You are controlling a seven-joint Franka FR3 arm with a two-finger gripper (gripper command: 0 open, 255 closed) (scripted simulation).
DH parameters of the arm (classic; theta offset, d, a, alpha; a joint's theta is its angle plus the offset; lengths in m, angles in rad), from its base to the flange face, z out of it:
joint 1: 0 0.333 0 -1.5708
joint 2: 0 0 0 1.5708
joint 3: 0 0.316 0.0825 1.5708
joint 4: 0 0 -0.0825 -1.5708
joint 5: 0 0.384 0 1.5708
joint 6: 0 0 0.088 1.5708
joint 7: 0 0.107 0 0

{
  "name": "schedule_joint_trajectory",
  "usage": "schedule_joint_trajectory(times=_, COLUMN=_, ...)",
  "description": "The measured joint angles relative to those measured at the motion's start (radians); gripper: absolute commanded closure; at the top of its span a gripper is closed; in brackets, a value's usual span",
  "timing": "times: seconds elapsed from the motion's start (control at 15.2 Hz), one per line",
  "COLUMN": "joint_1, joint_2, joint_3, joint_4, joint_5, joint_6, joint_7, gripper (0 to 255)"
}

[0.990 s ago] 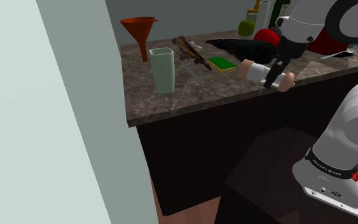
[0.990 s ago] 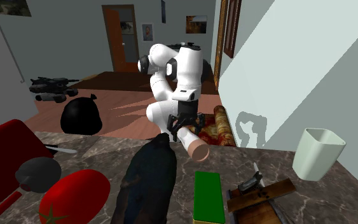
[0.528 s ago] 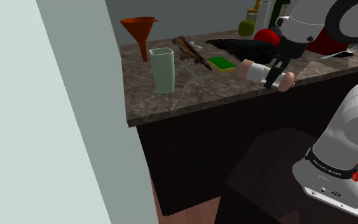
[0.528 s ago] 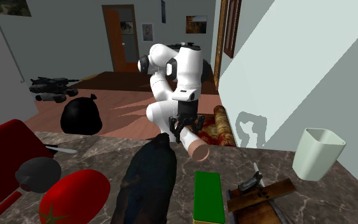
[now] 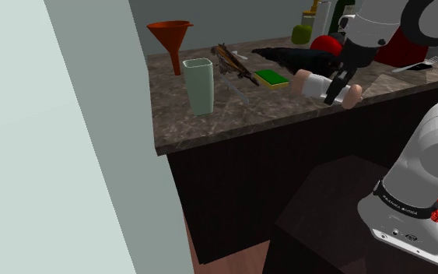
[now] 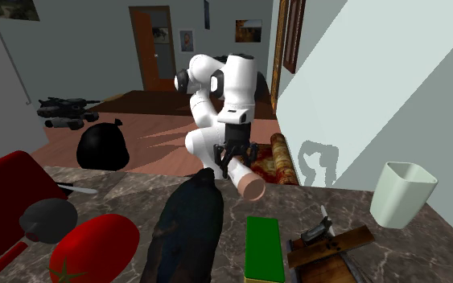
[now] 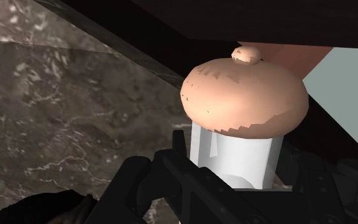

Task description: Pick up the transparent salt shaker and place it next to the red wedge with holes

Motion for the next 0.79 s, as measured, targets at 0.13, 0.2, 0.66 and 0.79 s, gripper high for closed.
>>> schedule_joint_trajectory(times=0.13, joint_1=0.000, joint_2=0.010, joint_3=0.000, joint_4=0.028, joint_5=0.001, joint_6=-0.018, joint_7=-0.002, gripper=255)
schedule_joint_trajectory(times=0.2, joint_1=0.000, joint_2=0.010, joint_3=0.000, joint_4=0.040, joint_5=0.001, joint_6=-0.029, joint_7=-0.004, gripper=255)
schedule_joint_trajectory(times=0.66, joint_1=-0.001, joint_2=0.041, joint_3=0.003, joint_4=0.149, joint_5=0.005, joint_6=-0.107, joint_7=-0.012, gripper=255)
schedule_joint_trajectory(times=0.79, joint_1=-0.001, joint_2=0.051, joint_3=0.003, joint_4=0.183, joint_5=0.006, joint_6=-0.131, joint_7=-0.015, gripper=255)
